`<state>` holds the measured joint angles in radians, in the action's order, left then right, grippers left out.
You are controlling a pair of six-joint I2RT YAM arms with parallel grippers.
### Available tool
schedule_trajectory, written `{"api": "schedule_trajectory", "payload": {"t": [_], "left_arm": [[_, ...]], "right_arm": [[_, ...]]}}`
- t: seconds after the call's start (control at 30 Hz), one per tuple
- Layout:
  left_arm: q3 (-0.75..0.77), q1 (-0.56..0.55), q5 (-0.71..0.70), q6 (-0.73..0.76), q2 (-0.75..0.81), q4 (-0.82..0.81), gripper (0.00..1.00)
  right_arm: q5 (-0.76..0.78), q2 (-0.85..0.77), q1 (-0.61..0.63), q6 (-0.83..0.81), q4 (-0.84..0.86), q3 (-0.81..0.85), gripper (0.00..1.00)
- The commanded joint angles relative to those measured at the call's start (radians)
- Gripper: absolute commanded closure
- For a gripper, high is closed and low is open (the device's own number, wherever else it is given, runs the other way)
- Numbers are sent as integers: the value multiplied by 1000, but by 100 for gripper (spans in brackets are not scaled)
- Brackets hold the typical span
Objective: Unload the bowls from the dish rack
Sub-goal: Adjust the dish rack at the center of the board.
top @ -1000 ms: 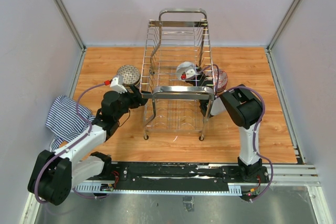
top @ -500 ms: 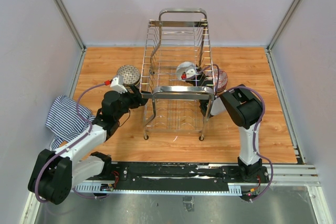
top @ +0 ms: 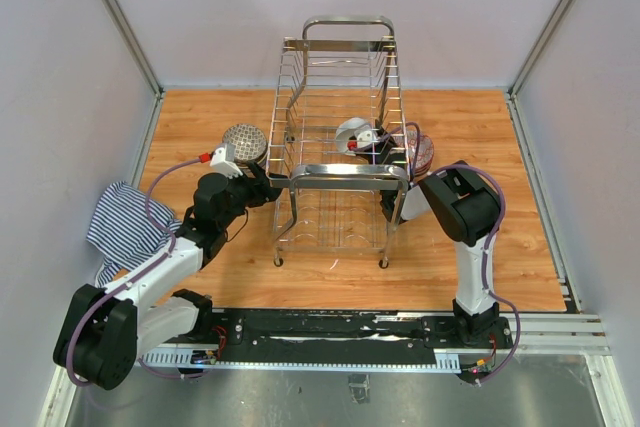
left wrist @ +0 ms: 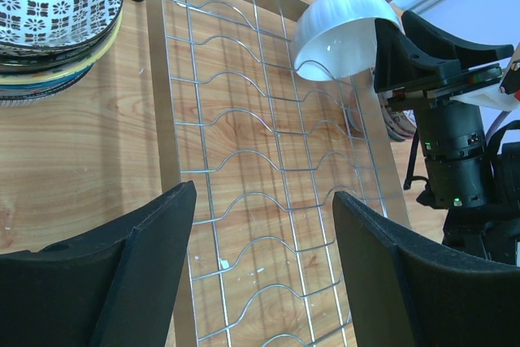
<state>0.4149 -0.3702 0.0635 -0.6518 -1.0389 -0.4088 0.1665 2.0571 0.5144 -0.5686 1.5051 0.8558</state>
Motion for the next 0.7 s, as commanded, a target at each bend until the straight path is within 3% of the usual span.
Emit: {"api": "schedule_trajectory", "payload": {"t": [0.0,0.67], "left_arm": [[32,-7,-12,12,2,-1,27],[53,-7,-35,17,50,54,27]], "right_arm": [[14,-45,13,24,79,3,62],[-54,-176,-67,267,79,-84,60]]}}
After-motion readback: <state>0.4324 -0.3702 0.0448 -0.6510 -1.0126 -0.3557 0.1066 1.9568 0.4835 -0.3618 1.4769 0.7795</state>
